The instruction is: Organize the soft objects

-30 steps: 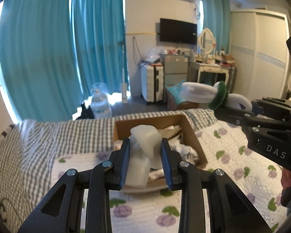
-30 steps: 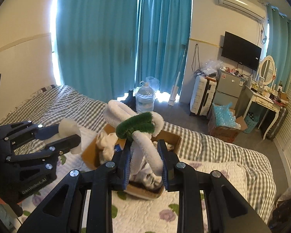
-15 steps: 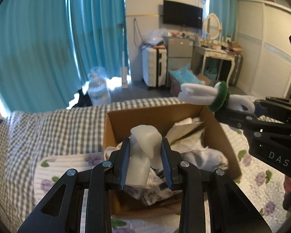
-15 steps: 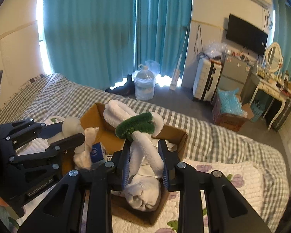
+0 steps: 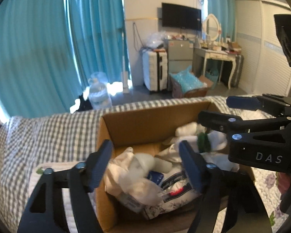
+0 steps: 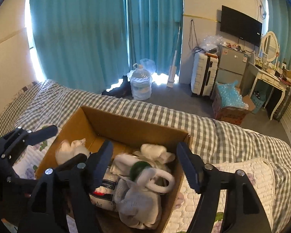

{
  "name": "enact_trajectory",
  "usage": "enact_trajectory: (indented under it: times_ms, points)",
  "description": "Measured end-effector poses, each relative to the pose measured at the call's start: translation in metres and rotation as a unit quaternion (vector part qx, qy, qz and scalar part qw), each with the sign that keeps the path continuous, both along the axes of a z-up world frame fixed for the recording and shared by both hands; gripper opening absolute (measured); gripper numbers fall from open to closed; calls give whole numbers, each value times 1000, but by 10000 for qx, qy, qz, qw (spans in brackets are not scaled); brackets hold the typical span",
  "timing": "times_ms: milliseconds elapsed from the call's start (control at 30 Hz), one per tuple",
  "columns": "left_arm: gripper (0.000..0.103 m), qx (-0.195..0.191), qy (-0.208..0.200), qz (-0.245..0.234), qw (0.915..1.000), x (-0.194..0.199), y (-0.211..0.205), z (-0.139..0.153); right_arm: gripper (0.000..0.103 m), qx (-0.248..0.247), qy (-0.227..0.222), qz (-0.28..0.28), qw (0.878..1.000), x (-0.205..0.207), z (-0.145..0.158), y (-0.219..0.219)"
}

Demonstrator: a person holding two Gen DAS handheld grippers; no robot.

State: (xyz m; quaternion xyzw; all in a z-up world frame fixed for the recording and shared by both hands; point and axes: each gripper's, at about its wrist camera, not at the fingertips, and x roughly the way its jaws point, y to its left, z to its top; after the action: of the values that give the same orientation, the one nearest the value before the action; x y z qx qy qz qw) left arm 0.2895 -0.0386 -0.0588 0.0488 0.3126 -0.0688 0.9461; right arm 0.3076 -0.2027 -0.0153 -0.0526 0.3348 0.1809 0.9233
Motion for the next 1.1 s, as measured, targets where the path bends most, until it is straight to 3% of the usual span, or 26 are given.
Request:
enact_trajectory:
  times_ms: [200,400,467,533,667,733,900,1100]
  points:
    - [76,122,-333,36,9994,-17,-2,23,72,124,-274,-196,9994,-23,38,-18]
    - [77,65,-777,117,9969,-56,5,72,78,119,-842,-375,9957,-79,107,-42]
    - [81,46,-1034,145,9945,-79,9,98,81,103,-1061,-438,9933,-101,130,-49]
    - [94,3,-1246,153,9921,-99,14,117,85,131,-1308,-491,9901,-130,155,-57]
    - [96,-56,-1839,213,9827,-148,23,157,103,249,-1754,-580,9825,-184,190,-69]
    - [103,-45,-2074,200,9780,-173,25,172,103,292,-1972,-619,9780,-209,203,-70]
    - [103,-26,-2495,278,9680,-220,34,188,103,370,-2261,-629,9714,-257,213,-73]
    - [103,-319,-2621,456,9634,-244,50,172,103,502,-2314,-716,9689,-277,185,-77]
